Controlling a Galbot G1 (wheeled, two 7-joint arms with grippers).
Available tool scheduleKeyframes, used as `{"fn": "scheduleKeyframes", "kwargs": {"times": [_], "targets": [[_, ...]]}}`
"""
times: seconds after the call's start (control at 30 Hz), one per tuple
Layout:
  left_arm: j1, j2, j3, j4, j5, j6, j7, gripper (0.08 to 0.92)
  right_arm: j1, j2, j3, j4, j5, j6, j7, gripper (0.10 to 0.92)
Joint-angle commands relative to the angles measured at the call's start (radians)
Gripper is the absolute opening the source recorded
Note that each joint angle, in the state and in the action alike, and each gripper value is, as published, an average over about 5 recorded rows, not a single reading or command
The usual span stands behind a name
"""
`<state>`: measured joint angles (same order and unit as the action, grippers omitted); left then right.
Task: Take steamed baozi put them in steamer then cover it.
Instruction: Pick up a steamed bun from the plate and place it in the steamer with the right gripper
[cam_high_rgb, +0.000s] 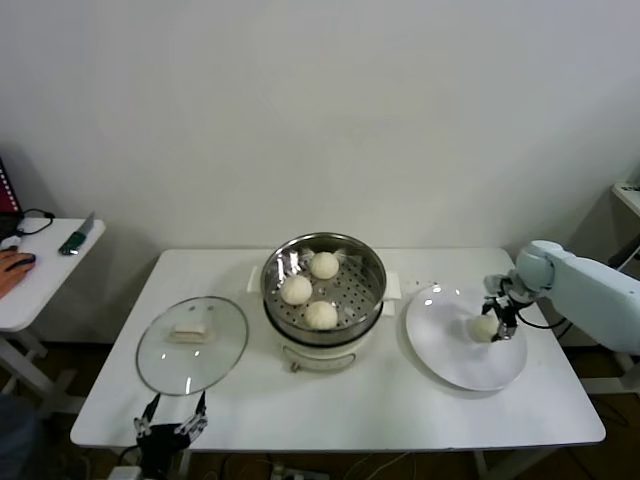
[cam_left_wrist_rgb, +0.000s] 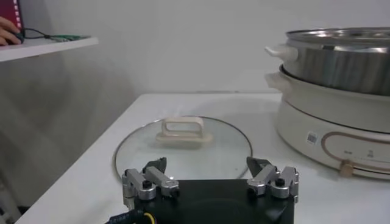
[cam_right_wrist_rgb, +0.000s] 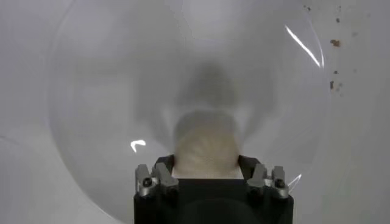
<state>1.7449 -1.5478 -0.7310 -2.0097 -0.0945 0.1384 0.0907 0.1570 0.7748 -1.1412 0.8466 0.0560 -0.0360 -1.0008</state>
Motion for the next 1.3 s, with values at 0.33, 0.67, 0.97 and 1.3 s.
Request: {"fn": "scheduleKeyframes", "kwargs": {"times": [0.33,0.67,0.97,1.3], "targets": [[-0.004,-0.001,0.005,-0.002,0.007,0.002,0.0,0.823,0.554,-0.087,-0.438,0.354,0.266,-0.084,0.003,0.696],[-0.009,0.006,0.02,-0.007,0.008,0.005,0.001,0.823,0.948,-0.002,-0.597,0.666,0.552,-0.182,0.015,0.696],[-0.01,0.006,0.025,-0.016,0.008,0.007,0.002,0.823,0.871,0.168,-0.472,0.699,0.671,-0.265,0.086,0.696],[-0.008,0.006,0.02,-0.017,0.006,0.007,0.002,0.823,0.635,0.277,-0.409,0.564,0.576,-0.303,0.14,0.696]]}}
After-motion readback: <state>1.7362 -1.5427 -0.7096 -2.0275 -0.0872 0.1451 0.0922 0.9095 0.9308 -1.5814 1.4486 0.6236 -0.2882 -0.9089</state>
